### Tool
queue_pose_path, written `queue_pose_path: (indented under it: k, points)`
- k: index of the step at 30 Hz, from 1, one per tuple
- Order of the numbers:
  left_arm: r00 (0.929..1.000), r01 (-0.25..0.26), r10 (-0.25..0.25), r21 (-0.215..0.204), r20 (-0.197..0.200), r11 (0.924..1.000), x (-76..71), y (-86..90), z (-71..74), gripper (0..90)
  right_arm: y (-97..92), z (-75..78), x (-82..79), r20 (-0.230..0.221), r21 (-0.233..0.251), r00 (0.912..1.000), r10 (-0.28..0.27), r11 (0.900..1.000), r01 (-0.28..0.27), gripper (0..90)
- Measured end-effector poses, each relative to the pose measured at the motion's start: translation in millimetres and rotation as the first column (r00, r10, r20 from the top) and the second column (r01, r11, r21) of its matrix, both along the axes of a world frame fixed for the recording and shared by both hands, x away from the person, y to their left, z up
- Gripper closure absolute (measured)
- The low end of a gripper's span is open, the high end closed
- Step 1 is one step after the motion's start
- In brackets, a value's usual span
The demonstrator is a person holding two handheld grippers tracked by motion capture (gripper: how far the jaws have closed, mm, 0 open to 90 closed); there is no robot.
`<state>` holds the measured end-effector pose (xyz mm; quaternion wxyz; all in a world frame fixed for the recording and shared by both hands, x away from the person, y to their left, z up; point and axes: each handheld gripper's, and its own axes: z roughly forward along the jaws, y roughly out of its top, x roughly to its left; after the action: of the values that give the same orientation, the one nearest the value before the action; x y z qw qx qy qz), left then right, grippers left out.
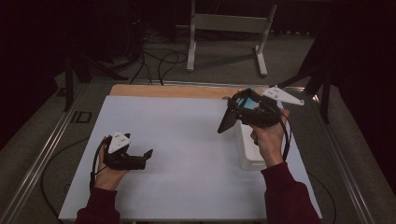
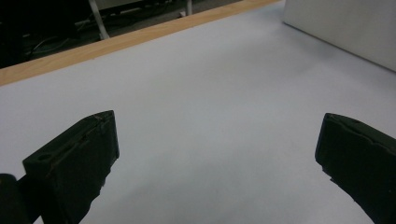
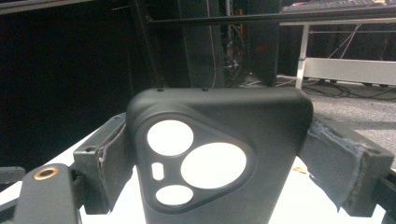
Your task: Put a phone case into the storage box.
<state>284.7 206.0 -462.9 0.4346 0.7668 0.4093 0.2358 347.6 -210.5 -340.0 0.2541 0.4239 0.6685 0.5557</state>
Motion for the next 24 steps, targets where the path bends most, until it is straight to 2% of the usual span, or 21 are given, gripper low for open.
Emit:
queue_pose_path:
  k: [18,24]
  points:
    - [0.9999,-0.007,0.007,-0.013,0.007,0.9999,-13.3,16.6,-13.6,0.0,-9.2,1.2,10.3,-0.008,0.007,0.9991,-0.042,0.9991,0.042,14.6]
    - [0.9997,-0.017,0.017,-0.018,0.016,0.9997,-18.4,20.4,-15.4,0.0,-10.5,0.7,14.0,-0.006,-0.005,0.9985,-0.054,0.9985,0.054,14.6]
